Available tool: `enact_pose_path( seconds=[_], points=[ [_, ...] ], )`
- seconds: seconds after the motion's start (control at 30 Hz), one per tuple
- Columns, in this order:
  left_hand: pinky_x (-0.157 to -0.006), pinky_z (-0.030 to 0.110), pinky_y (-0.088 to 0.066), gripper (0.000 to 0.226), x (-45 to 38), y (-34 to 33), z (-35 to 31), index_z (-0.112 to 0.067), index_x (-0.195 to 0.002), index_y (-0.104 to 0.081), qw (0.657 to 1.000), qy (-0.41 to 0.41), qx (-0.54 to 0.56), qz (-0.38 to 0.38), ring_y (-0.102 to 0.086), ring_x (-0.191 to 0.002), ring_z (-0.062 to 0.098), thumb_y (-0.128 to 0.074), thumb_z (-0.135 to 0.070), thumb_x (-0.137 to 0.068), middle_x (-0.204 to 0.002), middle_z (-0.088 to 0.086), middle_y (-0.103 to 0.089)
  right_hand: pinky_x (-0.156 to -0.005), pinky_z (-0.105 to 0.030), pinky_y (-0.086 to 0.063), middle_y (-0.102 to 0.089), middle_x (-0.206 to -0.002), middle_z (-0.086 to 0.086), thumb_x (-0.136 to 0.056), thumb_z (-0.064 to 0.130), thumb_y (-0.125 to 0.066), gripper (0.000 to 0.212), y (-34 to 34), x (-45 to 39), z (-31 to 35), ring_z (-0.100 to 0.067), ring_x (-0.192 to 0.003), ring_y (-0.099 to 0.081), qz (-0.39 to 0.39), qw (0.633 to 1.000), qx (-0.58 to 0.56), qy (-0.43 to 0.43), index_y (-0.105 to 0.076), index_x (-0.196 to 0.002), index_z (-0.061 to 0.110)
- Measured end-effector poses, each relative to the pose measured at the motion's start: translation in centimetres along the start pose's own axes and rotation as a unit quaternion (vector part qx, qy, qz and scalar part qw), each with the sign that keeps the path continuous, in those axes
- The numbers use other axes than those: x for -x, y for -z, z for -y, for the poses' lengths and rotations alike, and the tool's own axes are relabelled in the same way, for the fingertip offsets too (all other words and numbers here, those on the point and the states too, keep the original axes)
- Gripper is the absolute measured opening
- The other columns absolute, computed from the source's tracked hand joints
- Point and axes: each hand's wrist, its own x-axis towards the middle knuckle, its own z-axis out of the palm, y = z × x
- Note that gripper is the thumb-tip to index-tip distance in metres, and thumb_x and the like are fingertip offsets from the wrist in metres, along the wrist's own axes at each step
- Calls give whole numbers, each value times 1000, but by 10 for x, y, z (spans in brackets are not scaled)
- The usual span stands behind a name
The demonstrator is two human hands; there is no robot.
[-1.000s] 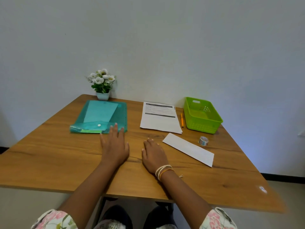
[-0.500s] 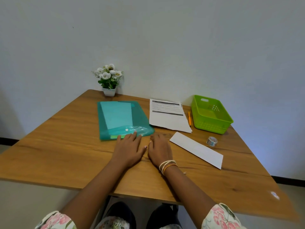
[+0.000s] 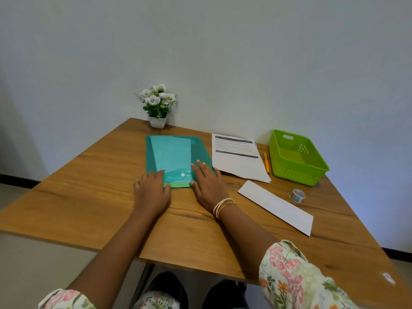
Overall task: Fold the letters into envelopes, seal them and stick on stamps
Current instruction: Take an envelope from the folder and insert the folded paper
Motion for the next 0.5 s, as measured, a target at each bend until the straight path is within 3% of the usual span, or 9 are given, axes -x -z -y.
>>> enact_pose_path(
  seconds=[0.07, 0.17, 0.23, 0.33, 0.4, 0.5],
  points=[
    [-102, 46, -34, 50, 0, -1, -1, -15, -136, -47, 999, -25, 27, 2, -49, -121, 28, -57, -32, -90, -132, 9, -56, -117, -52, -16, -28, -156, -5, -99, 40, -33, 55, 0, -6, 2, -22, -144, -24, 46, 998, 21, 24, -21, -150, 22],
    [-102, 44, -35, 54, 0, 0, -1, -18, -136, -47, 996, -19, 92, -1, -52, -118, 25, -63, -33, -86, -128, 4, -59, -116, -54, -13, -41, -146, -6, -96, 32, -42, 56, 2, -12, 7, -23, -137, -36, 73, 997, -6, 23, -25, -149, 22],
    [-101, 46, -40, 51, -1, 2, 3, -18, -134, -49, 988, 0, 157, -10, -55, -114, 24, -62, -32, -88, -122, 4, -62, -115, -51, -19, -48, -134, -7, -90, 26, -52, 59, 7, -18, 10, -23, -128, -42, 70, 997, -37, 7, -33, -145, 19],
    [-91, 50, -47, 44, -2, 5, 7, -18, -131, -50, 967, 36, 249, -25, -59, -106, 26, -44, -40, -94, -116, 7, -64, -102, -41, -35, -54, -115, -7, -80, 18, -60, 54, 12, -23, 10, -24, -112, -48, 48, 997, -59, 20, -48, -132, 18],
    [-89, 47, -48, 45, 0, 6, 6, -19, -129, -54, 967, 38, 251, -26, -60, -103, 25, -35, -43, -95, -116, 7, -65, -92, -35, -42, -55, -109, -5, -80, 16, -63, 46, 13, -22, 8, -22, -104, -51, 36, 997, -68, 24, -55, -125, 17],
    [-95, 45, -45, 35, 1, 5, 5, -20, -124, -61, 975, 26, 220, -20, -59, -107, 26, -39, -34, -100, -118, 6, -66, -87, -30, -45, -57, -110, -5, -86, 17, -65, 39, 16, -16, 8, -21, -101, -54, 48, 995, -86, 0, -56, -123, 16]
  ],
)
